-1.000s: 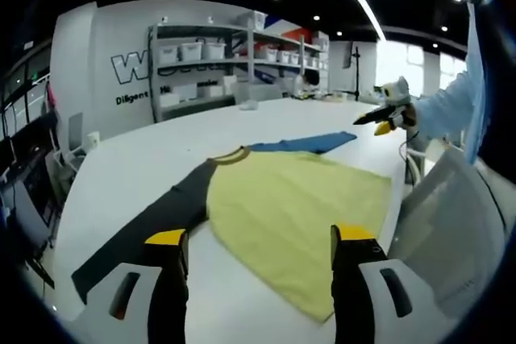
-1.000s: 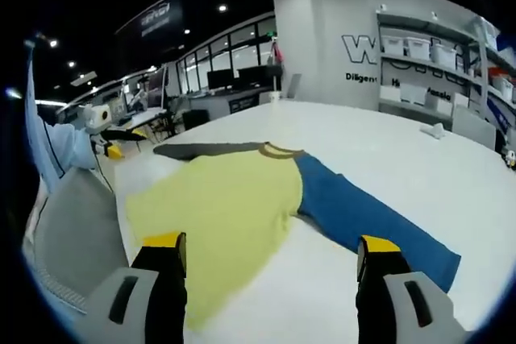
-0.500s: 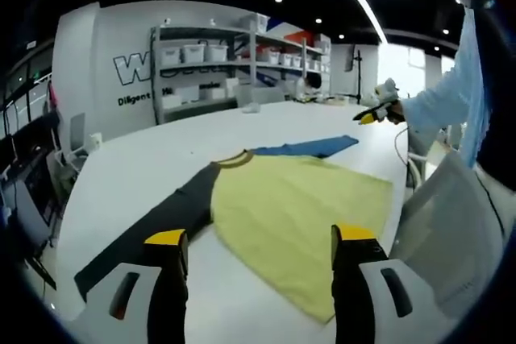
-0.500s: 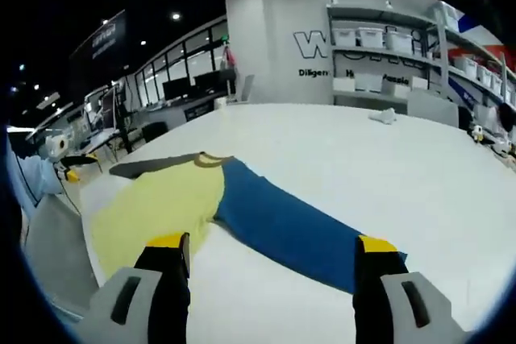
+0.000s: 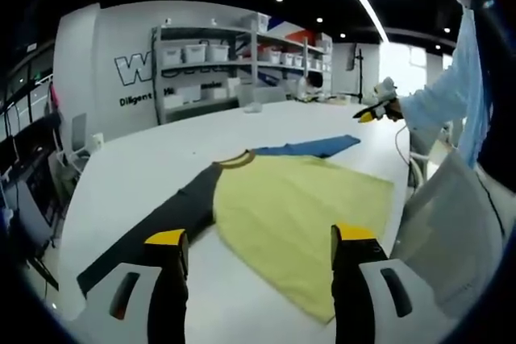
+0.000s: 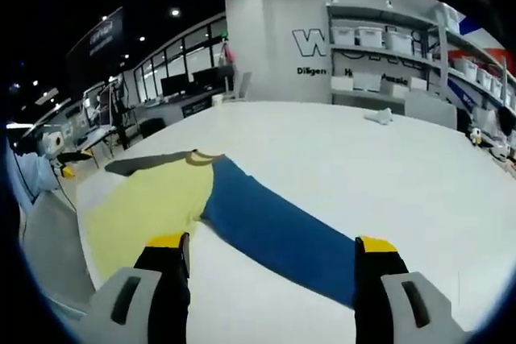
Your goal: Fold the garment on the visible template until the final outline fits inside the template.
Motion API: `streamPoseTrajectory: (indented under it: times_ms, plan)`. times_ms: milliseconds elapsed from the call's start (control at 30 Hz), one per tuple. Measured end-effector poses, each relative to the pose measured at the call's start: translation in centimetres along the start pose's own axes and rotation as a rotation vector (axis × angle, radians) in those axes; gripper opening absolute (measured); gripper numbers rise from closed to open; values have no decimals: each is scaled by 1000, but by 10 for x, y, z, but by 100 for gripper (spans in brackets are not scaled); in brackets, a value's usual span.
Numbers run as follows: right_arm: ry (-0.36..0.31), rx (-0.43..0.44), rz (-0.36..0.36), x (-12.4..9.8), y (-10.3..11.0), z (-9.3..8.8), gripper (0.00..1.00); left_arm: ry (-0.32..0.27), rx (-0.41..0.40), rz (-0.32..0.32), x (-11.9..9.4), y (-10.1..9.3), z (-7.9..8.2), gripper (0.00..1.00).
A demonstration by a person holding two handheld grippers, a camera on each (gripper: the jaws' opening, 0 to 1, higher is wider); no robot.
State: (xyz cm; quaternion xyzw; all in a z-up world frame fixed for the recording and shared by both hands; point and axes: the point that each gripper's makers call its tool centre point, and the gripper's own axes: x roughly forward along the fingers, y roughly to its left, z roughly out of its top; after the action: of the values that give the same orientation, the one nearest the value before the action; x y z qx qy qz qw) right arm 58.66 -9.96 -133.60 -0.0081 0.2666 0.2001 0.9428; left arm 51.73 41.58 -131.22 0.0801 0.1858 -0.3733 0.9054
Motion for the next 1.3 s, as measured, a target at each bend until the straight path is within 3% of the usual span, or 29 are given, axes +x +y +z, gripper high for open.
streamPoseTrajectory:
  times_ms: [100,167,200,267,533,833,1300]
  plan:
    - [40,10,3,3,-8,-6,82,3,-3,-4,0,-1,-1,71]
    - [77,25,13,3,-12,-12,77,9,-2,-4,0,-1,-2,71]
    - [134,49,14,2,-17,-20,73,11,-4,-4,0,-1,-2,71]
    - [159,43,10,3,-24,-21,69,15,-3,-2,1,-1,-3,71]
    - [199,38,-27,5,-57,-18,68,27,-7,3,4,2,-6,71]
    - [237,49,-36,9,-70,-22,66,30,-21,8,6,7,-7,71]
    - [342,67,-58,21,-92,-48,60,53,-24,8,12,7,-12,71]
